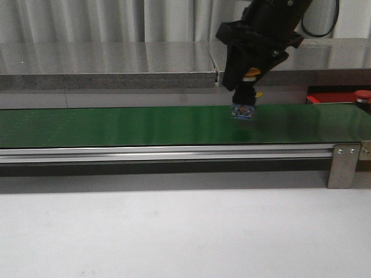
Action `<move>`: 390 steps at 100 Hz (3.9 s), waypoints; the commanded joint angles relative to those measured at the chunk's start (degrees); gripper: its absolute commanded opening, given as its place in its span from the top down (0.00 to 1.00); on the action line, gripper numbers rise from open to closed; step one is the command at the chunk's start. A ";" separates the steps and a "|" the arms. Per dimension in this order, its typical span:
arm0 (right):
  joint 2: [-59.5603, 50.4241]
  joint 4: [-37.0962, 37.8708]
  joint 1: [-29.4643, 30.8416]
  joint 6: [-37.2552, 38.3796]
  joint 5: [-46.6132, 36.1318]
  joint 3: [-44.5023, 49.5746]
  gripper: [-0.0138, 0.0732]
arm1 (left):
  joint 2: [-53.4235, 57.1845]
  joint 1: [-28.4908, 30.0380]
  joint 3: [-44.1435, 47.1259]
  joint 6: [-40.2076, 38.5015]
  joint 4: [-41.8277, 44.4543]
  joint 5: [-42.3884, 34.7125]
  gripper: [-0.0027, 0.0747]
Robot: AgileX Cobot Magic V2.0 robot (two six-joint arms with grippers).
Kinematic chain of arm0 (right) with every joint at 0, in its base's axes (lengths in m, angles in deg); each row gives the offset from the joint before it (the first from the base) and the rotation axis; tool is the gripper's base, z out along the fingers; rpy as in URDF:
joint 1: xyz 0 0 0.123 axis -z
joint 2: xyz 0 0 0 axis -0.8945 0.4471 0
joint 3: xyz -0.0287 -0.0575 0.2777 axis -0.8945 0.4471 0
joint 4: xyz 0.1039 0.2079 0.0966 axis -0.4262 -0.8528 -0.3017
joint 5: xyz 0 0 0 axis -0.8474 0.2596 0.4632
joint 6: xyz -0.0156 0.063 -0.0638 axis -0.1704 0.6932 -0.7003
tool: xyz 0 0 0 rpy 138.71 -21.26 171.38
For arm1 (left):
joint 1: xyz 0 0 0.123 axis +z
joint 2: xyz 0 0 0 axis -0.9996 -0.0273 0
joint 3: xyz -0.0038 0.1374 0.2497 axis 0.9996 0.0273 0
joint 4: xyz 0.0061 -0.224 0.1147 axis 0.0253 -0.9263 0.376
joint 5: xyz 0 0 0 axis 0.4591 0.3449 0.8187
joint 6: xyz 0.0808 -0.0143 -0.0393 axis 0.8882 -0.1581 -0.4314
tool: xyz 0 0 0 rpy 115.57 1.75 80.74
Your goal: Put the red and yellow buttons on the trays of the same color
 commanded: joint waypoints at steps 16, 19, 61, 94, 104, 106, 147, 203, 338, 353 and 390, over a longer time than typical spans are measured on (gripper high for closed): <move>-7.03 1.21 0.62 5.94 -1.41 -1.79 0.86 | -0.19 -0.45 -1.56 -0.15 -1.32 -4.02 0.99; -7.34 1.85 0.62 6.63 -1.34 -1.79 0.86 | -0.19 -0.45 -1.56 -0.15 -1.32 -4.02 0.99; -13.28 10.28 0.62 13.27 -3.24 6.04 0.86 | -0.19 -0.45 -1.56 -0.15 -1.32 -4.02 0.99; -19.71 10.38 6.09 15.98 -6.11 15.60 0.86 | -0.19 -0.45 -1.56 -0.15 -1.32 -4.02 0.99; -21.78 10.38 8.80 16.04 -6.16 17.89 0.86 | -0.19 -0.45 -1.56 -0.15 -1.32 -4.02 0.99; -22.15 10.38 9.40 16.04 -6.16 18.38 0.86 | -0.19 -0.45 -1.56 -0.15 -1.32 -4.02 0.99; -28.73 10.43 23.42 16.15 -7.31 26.80 0.86 | -0.19 -0.45 -1.56 -0.15 -1.32 -4.02 0.99; -27.76 9.62 32.59 16.25 -19.14 39.19 0.86 | -0.19 -0.45 -1.56 -0.15 -1.32 -4.02 0.99; -36.05 9.78 28.22 11.65 -22.54 39.53 0.85 | -0.19 -0.45 -1.56 -0.15 -1.32 -4.02 0.99; -41.00 9.78 24.19 11.65 -22.21 40.49 0.98 | -0.19 -0.45 -1.56 -0.15 -1.32 -4.02 0.99; -54.61 10.41 18.28 11.04 -23.28 47.86 0.98 | -0.19 -0.45 -1.56 -0.15 -1.32 -4.02 0.99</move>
